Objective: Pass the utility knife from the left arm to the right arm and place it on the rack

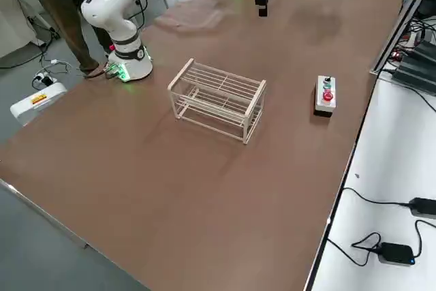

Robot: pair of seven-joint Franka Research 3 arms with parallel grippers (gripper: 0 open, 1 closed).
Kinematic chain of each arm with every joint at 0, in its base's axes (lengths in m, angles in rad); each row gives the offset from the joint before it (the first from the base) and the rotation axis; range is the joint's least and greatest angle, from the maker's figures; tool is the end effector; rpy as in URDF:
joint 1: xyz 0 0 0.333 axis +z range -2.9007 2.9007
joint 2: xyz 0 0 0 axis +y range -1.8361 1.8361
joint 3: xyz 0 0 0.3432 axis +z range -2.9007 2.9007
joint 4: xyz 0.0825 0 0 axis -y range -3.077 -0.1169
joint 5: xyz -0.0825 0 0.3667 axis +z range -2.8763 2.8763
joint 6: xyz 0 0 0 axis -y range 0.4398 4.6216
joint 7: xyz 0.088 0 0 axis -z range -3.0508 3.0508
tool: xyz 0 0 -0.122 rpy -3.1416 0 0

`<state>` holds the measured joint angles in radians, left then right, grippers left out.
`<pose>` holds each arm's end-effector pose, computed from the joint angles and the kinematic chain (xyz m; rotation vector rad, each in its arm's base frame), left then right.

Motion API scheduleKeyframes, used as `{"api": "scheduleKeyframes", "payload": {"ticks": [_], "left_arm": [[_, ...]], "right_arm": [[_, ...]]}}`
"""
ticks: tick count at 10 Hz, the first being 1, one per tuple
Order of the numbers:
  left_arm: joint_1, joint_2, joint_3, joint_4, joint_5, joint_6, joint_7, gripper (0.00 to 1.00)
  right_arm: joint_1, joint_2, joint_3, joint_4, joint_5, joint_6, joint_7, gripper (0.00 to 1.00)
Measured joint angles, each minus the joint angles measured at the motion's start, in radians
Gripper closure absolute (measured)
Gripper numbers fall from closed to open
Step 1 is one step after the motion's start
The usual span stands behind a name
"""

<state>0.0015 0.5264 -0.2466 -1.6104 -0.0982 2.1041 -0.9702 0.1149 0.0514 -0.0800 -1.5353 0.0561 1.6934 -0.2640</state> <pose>0.6652 -0.1482 0.3464 2.7367 1.1685 -0.2003 0.5678 0.0273 0.6365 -3.0637 -0.4557 -0.1738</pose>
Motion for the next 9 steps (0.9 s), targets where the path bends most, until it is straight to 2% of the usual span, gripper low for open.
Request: {"api": "scheduleKeyframes", "payload": {"ticks": [1, 3, 5, 7, 9], "left_arm": [[-0.001, -0.003, -0.050, 0.044, -0.006, -0.034, -0.132, 0.64], [-0.014, -0.004, -0.150, 0.102, -0.008, -0.045, -0.403, 0.64], [-0.051, -0.006, -0.225, 0.149, -0.009, -0.045, -0.644, 0.64], [-0.095, -0.007, -0.280, 0.199, -0.010, -0.045, -0.797, 0.64], [-0.127, -0.007, -0.317, 0.226, -0.016, -0.048, -0.900, 0.64]], "right_arm": [[0.009, 0.000, 0.028, -0.001, 0.002, 0.000, -0.048, 0.00], [0.020, 0.000, 0.129, 0.000, 0.006, 0.005, -0.121, 0.00], [0.028, 0.000, 0.220, 0.000, 0.077, 0.032, -0.254, 0.00], [0.031, 0.007, 0.266, -0.001, 0.132, 0.089, -0.458, 0.00], [0.033, 0.024, 0.344, -0.002, 0.138, 0.148, -0.511, 0.00]]}}
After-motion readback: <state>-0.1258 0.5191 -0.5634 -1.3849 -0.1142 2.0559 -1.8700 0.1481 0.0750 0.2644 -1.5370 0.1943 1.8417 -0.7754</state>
